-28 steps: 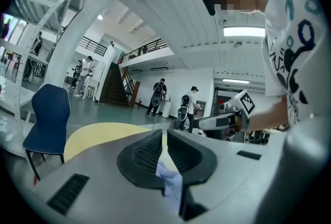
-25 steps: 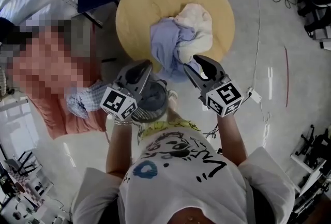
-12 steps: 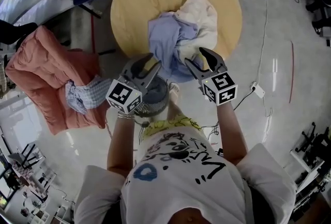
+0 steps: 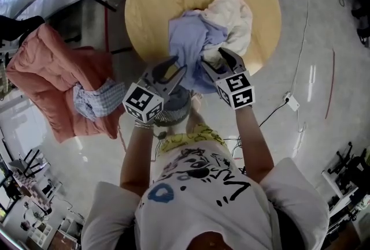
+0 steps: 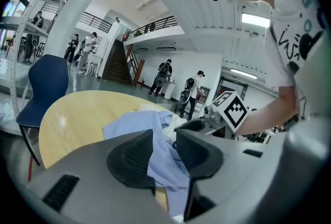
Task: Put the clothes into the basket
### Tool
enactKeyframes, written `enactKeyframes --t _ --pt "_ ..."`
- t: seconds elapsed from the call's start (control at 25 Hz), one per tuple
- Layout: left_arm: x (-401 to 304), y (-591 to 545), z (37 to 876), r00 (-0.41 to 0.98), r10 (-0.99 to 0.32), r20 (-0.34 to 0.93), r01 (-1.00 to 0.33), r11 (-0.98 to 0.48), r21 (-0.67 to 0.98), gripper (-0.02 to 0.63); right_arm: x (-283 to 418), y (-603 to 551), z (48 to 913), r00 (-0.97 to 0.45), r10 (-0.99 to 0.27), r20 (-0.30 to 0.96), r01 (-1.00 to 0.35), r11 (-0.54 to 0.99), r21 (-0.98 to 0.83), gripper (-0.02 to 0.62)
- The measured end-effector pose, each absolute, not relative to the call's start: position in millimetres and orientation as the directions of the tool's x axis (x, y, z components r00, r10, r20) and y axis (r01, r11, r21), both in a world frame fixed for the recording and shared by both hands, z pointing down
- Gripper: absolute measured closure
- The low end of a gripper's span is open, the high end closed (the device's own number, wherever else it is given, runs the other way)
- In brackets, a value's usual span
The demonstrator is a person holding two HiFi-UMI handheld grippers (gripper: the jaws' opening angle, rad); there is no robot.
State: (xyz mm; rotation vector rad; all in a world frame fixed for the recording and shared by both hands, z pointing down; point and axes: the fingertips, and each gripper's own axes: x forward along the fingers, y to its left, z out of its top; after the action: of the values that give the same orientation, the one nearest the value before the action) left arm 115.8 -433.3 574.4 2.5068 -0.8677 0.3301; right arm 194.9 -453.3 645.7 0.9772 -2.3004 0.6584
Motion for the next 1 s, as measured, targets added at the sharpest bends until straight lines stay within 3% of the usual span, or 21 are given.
enactKeyframes --t 0.32,0.44,0.52,1.0 --pt "105.1 -429.8 579.4 0.756 -0.533 0.378 -0.651 -0.67 0.357 0.476 197.4 -459.3 656.3 -0.522 -0.527 0.671 -0.787 0.6 -0.141 0.343" --pt "102.8 -429.8 578.1 0.758 -0.534 0.374 -0.65 -0.67 0.36 0.476 202.0 -459.9 654.1 -0.531 -0.516 0.672 -0.794 0.579 -0.184 0.477" --pt "102.3 -430.0 576.1 0.759 -0.537 0.367 -0.649 -0.669 0.362 0.476 203.0 -458.8 651.2 -0.548 -0.504 0.668 -0.792 0.57 -0.22 0.503" --pt "89.5 -408.4 545.2 0.774 -0.538 0.334 -0.631 -0.699 0.337 0.476 200.1 -441.6 595.7 -0.619 -0.559 0.551 -0.776 0.546 -0.317 0.515"
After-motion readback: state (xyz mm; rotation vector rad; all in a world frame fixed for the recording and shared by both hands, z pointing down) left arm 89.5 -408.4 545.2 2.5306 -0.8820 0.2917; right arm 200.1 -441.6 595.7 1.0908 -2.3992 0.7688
